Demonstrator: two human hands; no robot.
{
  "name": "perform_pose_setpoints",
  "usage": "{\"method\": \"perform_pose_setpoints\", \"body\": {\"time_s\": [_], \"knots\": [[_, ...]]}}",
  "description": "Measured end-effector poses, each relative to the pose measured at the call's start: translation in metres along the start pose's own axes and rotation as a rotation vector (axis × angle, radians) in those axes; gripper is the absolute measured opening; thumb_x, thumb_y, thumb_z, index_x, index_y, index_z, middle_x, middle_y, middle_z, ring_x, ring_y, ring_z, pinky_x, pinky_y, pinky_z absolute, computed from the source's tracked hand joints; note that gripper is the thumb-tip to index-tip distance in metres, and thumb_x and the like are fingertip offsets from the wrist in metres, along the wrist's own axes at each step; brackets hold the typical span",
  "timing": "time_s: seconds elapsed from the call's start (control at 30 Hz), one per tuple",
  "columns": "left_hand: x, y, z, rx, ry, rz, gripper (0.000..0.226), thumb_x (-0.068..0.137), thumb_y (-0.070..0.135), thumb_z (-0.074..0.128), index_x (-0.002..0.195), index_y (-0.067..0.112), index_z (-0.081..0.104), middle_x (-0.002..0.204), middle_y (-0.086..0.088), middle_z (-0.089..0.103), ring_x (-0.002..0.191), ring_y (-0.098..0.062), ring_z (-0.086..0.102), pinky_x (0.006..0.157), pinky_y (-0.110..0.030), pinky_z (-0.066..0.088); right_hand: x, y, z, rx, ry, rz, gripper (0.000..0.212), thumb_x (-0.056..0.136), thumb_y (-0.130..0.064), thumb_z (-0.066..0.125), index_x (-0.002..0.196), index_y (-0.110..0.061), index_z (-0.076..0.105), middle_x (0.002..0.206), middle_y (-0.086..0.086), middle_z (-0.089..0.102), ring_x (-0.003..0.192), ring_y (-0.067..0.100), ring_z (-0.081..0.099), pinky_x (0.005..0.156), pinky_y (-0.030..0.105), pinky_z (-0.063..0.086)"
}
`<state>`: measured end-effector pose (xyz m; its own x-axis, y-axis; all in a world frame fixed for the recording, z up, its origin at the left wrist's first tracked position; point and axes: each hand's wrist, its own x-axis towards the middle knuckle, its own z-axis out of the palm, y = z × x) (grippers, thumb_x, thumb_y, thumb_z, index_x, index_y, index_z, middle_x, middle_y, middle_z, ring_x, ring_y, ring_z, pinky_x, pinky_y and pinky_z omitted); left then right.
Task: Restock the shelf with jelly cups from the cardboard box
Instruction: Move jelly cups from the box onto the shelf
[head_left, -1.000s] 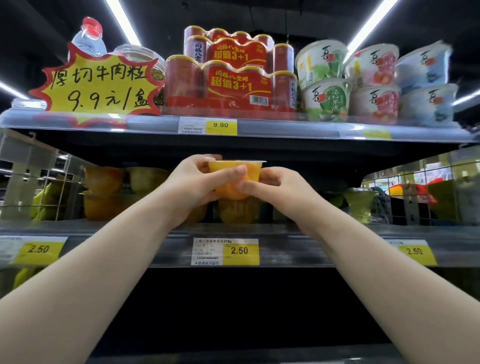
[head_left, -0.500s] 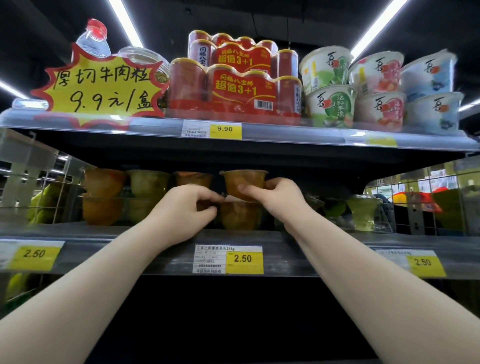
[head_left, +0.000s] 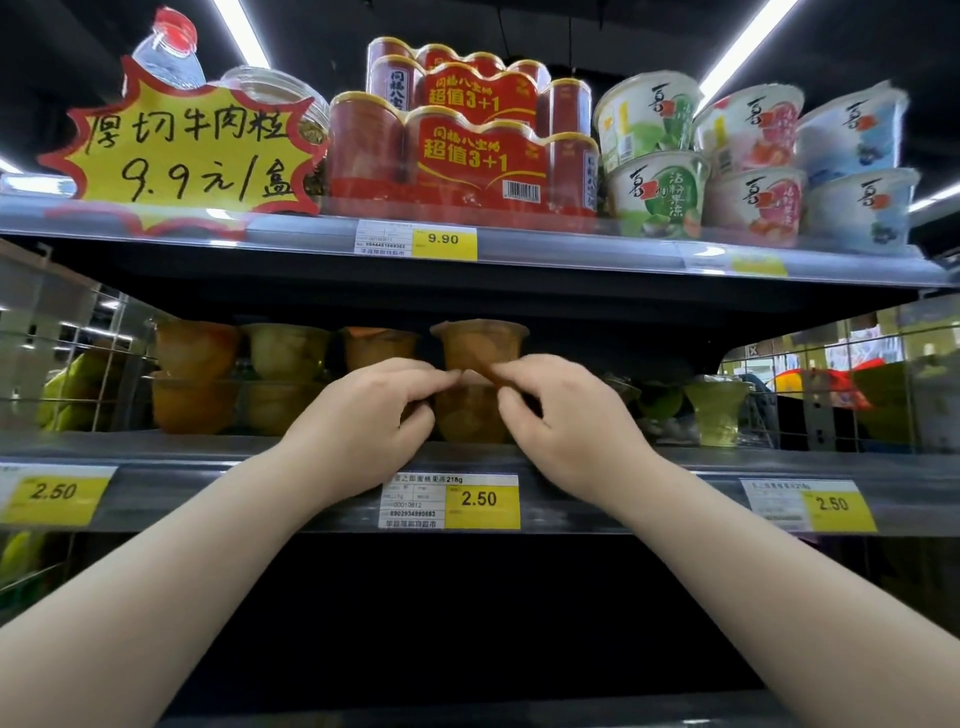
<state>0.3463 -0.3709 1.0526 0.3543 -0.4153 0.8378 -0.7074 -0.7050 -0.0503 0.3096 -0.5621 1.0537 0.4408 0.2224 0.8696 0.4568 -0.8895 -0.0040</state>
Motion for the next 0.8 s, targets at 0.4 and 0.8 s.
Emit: {"method": "perform_pose_setpoints", "body": {"time_s": [0.4,0.8], "knots": [[0.018,-0.004,0.0,0.055,-0.278,-0.138,0.046,0.096,0.016,0.04,0.139,0.031,0.048,0.143,0.006,0.047,0.133,-0.012,0.04,0.112,-0.029,0.032,0.022,0.003,0.011,-0.051,-0.396,0.129,0.035,0.098,-0.029,0.03,0.099,-0.016,0.063,0.103,0.004,0.059,0.1,0.024,0.054,0.088,0.037,0.046],[0.036,-0.012,0.008,-0.123,-0.545,-0.336,0.055,0.095,0.012,0.038,0.147,0.032,0.035,0.156,0.008,0.027,0.143,-0.015,0.024,0.114,-0.025,0.017,0.041,0.004,0.019,0.056,-0.628,0.257,0.03,0.103,-0.02,0.026,0.092,-0.01,0.052,0.084,0.005,0.05,0.085,0.021,0.045,0.074,0.03,0.034]]}}
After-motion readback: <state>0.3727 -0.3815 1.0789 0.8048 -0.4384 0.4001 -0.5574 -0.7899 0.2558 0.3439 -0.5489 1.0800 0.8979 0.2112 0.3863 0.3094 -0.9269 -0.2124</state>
